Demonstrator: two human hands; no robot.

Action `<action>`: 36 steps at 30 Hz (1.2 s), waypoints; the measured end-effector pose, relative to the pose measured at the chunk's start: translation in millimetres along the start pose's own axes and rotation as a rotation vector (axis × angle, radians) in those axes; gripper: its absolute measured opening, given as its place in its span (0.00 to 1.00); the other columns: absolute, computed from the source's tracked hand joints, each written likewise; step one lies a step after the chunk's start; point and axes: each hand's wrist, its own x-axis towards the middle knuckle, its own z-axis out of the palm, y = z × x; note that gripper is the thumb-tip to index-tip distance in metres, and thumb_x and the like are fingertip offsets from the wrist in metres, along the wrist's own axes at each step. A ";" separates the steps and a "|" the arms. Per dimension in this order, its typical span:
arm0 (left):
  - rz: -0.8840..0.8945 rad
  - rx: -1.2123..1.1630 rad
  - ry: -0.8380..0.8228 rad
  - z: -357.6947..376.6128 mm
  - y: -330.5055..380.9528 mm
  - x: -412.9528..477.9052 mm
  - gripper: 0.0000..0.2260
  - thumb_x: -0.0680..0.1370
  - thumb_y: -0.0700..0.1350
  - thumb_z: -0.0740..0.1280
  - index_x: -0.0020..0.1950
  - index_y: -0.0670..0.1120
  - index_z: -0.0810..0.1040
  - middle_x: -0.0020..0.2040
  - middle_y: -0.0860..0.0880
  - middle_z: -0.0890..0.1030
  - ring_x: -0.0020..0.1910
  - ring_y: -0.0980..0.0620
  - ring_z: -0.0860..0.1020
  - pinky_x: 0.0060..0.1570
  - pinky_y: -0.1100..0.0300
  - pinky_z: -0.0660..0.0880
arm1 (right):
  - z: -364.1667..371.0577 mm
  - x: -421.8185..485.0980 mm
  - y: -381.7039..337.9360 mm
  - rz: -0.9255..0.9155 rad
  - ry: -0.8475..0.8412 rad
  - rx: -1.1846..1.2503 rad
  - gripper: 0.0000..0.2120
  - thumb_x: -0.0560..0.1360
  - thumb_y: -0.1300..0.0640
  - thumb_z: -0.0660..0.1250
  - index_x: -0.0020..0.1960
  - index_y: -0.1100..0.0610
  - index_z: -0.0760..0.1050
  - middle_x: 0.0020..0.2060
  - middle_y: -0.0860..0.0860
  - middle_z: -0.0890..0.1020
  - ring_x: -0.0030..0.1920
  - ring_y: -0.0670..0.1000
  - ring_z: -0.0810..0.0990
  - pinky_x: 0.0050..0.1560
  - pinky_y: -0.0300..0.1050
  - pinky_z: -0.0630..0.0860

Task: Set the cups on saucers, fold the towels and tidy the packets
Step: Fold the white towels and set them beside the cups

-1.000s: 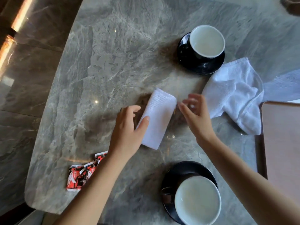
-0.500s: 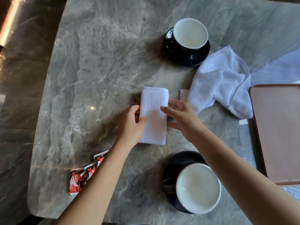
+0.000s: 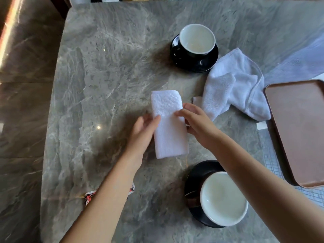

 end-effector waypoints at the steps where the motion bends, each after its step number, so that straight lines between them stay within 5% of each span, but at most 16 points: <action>1: -0.062 -0.112 -0.047 -1.9 6.0 2.0 0.13 0.74 0.50 0.67 0.55 0.45 0.76 0.49 0.49 0.83 0.48 0.55 0.80 0.54 0.60 0.74 | 1.9 -0.8 -3.3 -0.004 -0.020 -0.007 0.09 0.72 0.56 0.64 0.52 0.56 0.76 0.41 0.50 0.78 0.43 0.48 0.76 0.44 0.44 0.70; 5: -0.083 -0.239 -0.134 -0.4 31.1 9.5 0.09 0.75 0.47 0.65 0.52 0.45 0.79 0.42 0.49 0.84 0.42 0.55 0.81 0.49 0.60 0.75 | 4.4 -10.0 -12.5 -0.013 -0.070 0.040 0.14 0.67 0.55 0.64 0.49 0.61 0.75 0.41 0.53 0.78 0.44 0.52 0.76 0.44 0.45 0.70; 8: -0.066 -0.235 -0.151 12.0 41.7 9.0 0.08 0.77 0.43 0.63 0.52 0.42 0.79 0.42 0.48 0.84 0.42 0.53 0.82 0.44 0.61 0.79 | -5.5 -23.8 -20.6 -0.046 -0.060 0.062 0.12 0.68 0.52 0.66 0.50 0.52 0.76 0.39 0.45 0.82 0.41 0.45 0.80 0.39 0.38 0.75; 12: -0.010 -0.261 -0.171 33.3 48.9 5.6 0.05 0.77 0.42 0.63 0.47 0.47 0.79 0.40 0.53 0.85 0.41 0.57 0.83 0.41 0.63 0.80 | -26.8 -42.4 -22.7 -0.107 -0.063 -0.082 0.26 0.67 0.50 0.72 0.61 0.58 0.72 0.55 0.59 0.80 0.54 0.56 0.81 0.55 0.54 0.77; 15: 0.025 -0.288 -0.164 49.3 46.1 3.8 0.05 0.77 0.42 0.64 0.48 0.47 0.79 0.41 0.53 0.85 0.43 0.57 0.83 0.44 0.62 0.80 | -46.3 -53.3 -19.8 -0.128 -0.147 -0.160 0.27 0.66 0.52 0.75 0.63 0.55 0.72 0.57 0.58 0.80 0.58 0.57 0.80 0.57 0.54 0.78; 19: 0.013 -0.252 -0.183 78.4 42.8 4.3 0.04 0.77 0.41 0.64 0.49 0.46 0.77 0.43 0.51 0.83 0.42 0.56 0.82 0.44 0.61 0.80 | -79.9 -64.0 -11.0 -0.177 -0.065 -0.209 0.24 0.66 0.52 0.74 0.59 0.58 0.74 0.47 0.54 0.80 0.46 0.51 0.80 0.45 0.48 0.78; 22: 0.010 -0.114 -0.203 102.7 38.5 9.3 0.04 0.77 0.40 0.64 0.50 0.46 0.74 0.47 0.49 0.81 0.45 0.53 0.81 0.48 0.55 0.78 | -107.3 -72.5 -2.3 -0.180 -0.029 -0.178 0.19 0.66 0.55 0.73 0.54 0.56 0.74 0.42 0.47 0.76 0.41 0.41 0.76 0.38 0.35 0.73; 28: -0.015 0.252 -0.364 151.3 25.5 20.8 0.15 0.78 0.40 0.63 0.65 0.44 0.70 0.55 0.47 0.77 0.48 0.54 0.77 0.39 0.64 0.78 | -155.7 -93.0 28.7 -0.128 0.023 -0.120 0.27 0.67 0.61 0.75 0.63 0.60 0.69 0.50 0.54 0.77 0.48 0.48 0.76 0.45 0.45 0.75; 33: 0.008 0.580 -0.533 182.0 7.0 24.0 0.13 0.77 0.40 0.65 0.61 0.43 0.72 0.52 0.43 0.77 0.49 0.51 0.76 0.51 0.55 0.78 | -183.4 -113.1 59.9 -0.061 0.075 -0.101 0.22 0.69 0.65 0.74 0.60 0.57 0.70 0.48 0.54 0.79 0.45 0.46 0.77 0.41 0.41 0.77; 36: 0.051 0.787 -0.631 191.9 -4.9 25.7 0.13 0.75 0.41 0.67 0.59 0.43 0.73 0.47 0.46 0.76 0.43 0.53 0.75 0.46 0.57 0.77 | -192.5 -124.6 78.2 -0.023 0.083 -0.123 0.21 0.68 0.63 0.74 0.57 0.54 0.71 0.49 0.53 0.80 0.47 0.46 0.79 0.44 0.44 0.79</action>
